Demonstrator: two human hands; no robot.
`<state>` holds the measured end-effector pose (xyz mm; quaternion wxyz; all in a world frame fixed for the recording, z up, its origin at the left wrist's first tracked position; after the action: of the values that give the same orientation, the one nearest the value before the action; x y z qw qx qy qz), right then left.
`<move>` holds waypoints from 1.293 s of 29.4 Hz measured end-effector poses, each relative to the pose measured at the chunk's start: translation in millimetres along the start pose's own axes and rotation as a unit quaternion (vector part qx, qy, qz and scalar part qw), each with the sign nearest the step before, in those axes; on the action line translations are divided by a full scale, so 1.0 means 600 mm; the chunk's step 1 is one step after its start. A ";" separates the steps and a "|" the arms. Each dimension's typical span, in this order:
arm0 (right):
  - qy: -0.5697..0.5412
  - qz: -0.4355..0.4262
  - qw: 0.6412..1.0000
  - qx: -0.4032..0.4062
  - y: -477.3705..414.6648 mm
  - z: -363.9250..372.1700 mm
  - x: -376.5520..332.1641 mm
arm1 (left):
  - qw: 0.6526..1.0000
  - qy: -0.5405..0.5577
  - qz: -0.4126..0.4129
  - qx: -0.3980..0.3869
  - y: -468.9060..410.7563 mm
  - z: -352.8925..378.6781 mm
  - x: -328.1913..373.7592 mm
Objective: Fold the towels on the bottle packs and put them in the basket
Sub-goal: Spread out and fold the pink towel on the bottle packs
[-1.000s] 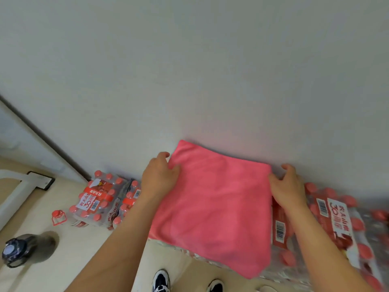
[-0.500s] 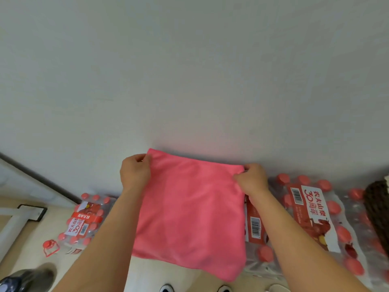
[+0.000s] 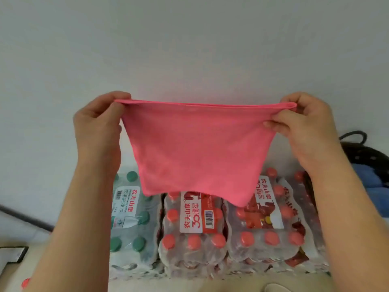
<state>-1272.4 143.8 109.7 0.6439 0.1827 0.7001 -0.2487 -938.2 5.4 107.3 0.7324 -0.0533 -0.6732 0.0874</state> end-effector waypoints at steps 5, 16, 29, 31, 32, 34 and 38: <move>0.096 -0.139 0.983 0.067 0.076 -0.094 -0.098 | 0.983 0.063 0.148 -0.083 0.057 0.064 0.102; 0.381 0.006 0.918 -0.105 0.312 -0.109 0.304 | 0.932 -0.202 -0.163 -0.252 0.300 0.004 -0.291; 0.496 -0.018 0.842 -0.212 0.330 -0.029 0.295 | 0.931 -0.300 -0.159 -0.135 0.318 -0.034 -0.283; 0.452 -0.054 0.862 -0.225 0.320 0.028 0.281 | 0.931 -0.301 -0.168 -0.123 0.323 -0.041 -0.282; 0.433 -0.072 0.867 -0.234 0.317 0.061 0.277 | 0.931 -0.301 -0.175 -0.113 0.325 -0.046 -0.282; 0.409 -0.109 0.870 -0.252 0.318 0.127 0.275 | 0.930 -0.305 -0.184 -0.089 0.330 -0.064 -0.285; 0.416 -0.151 0.855 -0.269 0.318 0.216 0.286 | 0.928 -0.293 -0.218 -0.078 0.349 -0.088 -0.301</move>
<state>-1075.0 211.5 -88.5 0.2708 -0.0194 0.9614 -0.0451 -911.7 176.4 -114.7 0.4968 0.0657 -0.8576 -0.1153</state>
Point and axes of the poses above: each hand's wrist, its own y-axis away from the middle knuckle, its own z-axis out of the palm, x = y × z, the point moved 8 cm from there along -y, towards the middle knuckle, and after that the axes turned 2 degrees about -x, right-handed, at the moved point
